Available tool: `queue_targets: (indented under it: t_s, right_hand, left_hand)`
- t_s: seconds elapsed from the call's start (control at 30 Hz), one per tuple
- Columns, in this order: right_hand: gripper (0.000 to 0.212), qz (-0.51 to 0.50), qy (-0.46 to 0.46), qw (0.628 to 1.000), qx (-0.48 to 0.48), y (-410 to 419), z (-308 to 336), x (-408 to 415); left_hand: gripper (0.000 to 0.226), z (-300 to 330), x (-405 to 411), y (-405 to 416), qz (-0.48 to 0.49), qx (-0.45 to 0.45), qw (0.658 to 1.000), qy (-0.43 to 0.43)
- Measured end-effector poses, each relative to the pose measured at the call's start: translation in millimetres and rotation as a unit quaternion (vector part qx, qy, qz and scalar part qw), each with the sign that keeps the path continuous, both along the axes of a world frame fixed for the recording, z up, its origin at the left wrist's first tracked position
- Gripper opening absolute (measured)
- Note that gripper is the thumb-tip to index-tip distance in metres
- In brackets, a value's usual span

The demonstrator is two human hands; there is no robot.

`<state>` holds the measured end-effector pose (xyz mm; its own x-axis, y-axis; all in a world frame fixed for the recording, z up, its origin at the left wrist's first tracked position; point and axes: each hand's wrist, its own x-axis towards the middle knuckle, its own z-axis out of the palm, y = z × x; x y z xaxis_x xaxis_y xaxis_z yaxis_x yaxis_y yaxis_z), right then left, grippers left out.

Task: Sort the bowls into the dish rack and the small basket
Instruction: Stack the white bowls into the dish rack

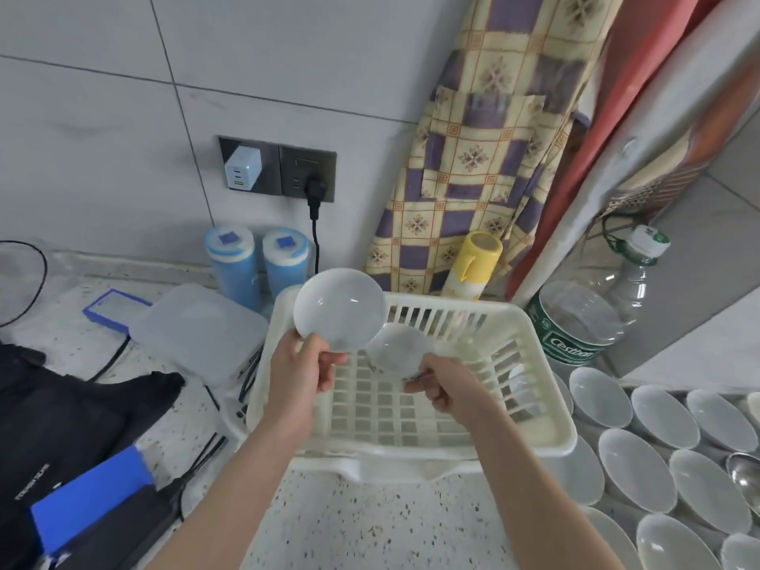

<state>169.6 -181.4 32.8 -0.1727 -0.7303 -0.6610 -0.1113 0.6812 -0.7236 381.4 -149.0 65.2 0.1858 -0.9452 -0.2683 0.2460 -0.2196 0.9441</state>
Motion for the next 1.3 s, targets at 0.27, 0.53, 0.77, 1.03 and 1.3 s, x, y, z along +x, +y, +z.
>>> queue_targets:
  t_s: [0.27,0.53,0.77,1.03,1.3]
  right_hand:
    - [0.024,0.079,0.046,0.995,0.030,-29,-30,23]
    - [0.024,0.052,0.017,0.998,0.022,-33,-54,35]
    - [0.018,-0.011,-0.043,0.999,0.017,-23,-69,40]
    - [0.015,-0.020,-0.103,0.994,-0.003,-13,-68,45]
    - [0.023,-0.045,0.168,0.978,-0.119,-2,-55,40]
  left_hand:
    - [0.031,-18,-12,-43,0.018,0.014,0.999,0.024]
    - [0.036,-33,-4,-48,0.032,0.034,0.998,0.033]
    - [0.034,-40,1,-53,0.044,0.033,0.997,0.055]
    - [0.029,-40,-5,-51,0.043,0.028,0.998,0.041]
    - [0.030,-39,-7,-51,0.015,0.047,0.999,0.018]
